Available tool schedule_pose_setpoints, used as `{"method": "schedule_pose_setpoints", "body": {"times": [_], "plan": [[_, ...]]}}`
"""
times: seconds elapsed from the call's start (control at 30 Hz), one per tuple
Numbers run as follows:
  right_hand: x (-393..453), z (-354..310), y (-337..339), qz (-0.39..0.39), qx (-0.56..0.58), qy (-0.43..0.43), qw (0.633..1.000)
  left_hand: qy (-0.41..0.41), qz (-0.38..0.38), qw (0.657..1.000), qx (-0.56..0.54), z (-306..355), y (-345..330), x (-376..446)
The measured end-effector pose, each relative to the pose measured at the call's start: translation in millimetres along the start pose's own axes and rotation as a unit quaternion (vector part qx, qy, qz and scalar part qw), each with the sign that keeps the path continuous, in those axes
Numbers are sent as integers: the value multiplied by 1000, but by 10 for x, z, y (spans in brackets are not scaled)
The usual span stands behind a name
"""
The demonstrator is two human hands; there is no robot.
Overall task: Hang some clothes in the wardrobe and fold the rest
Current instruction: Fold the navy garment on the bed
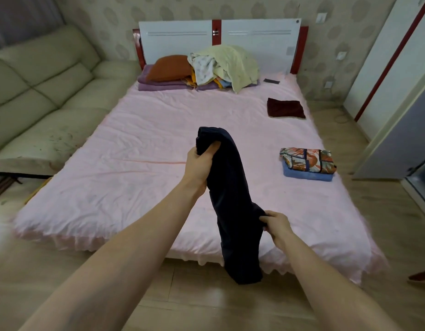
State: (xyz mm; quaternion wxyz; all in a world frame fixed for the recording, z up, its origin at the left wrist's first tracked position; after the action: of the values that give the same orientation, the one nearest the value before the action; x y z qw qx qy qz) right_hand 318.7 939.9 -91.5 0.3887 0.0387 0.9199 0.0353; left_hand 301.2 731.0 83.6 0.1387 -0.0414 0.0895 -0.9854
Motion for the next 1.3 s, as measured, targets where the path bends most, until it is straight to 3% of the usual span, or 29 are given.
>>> {"method": "schedule_pose_setpoints", "body": {"times": [0.07,0.13,0.17,0.27,0.37,0.5,0.53,0.63,0.77,0.9,1.03,1.17,1.3], "plan": [[16,-73,49,12,30,-5,999,-12,32,998,57,-36,119,39],[34,-103,172,56,-25,7,998,-53,65,982,170,-70,291,100],[61,-111,248,92,-87,22,992,-73,67,956,274,-94,405,136],[4,-167,453,197,-224,59,953,-67,77,836,540,-183,724,164],[-37,-197,510,264,-249,101,926,-63,79,783,614,-257,802,109],[-39,-75,532,274,-301,66,911,-51,-21,752,657,-388,759,121],[-39,-69,583,285,-282,70,913,-30,-31,767,640,-422,775,155],[-23,-15,666,275,-286,82,914,36,-49,859,509,-514,836,216],[-86,0,771,288,-210,86,930,87,-67,917,384,-560,802,153],[-82,-88,923,314,-183,114,925,86,-100,939,319,-536,632,142],[-14,-113,934,259,-224,127,931,80,-122,959,243,-480,373,58],[-19,-147,901,233,-280,149,919,-14,-159,954,252,-322,247,48],[-14,-137,919,190,-336,147,911,-41,-133,936,322,-205,396,180]]}}
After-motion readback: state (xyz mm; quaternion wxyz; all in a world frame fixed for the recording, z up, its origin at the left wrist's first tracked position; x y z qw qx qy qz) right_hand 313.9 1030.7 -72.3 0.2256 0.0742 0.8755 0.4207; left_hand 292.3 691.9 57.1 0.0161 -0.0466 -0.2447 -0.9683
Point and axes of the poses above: each hand's wrist, its own x-axis towards the middle knuckle, its own y-axis out of the back of the hand, z = x × y, the point moved 3 cm from there along x, towards the middle knuckle, and after that the axes turned 13 degrees about -y, right-handed, at the moved point
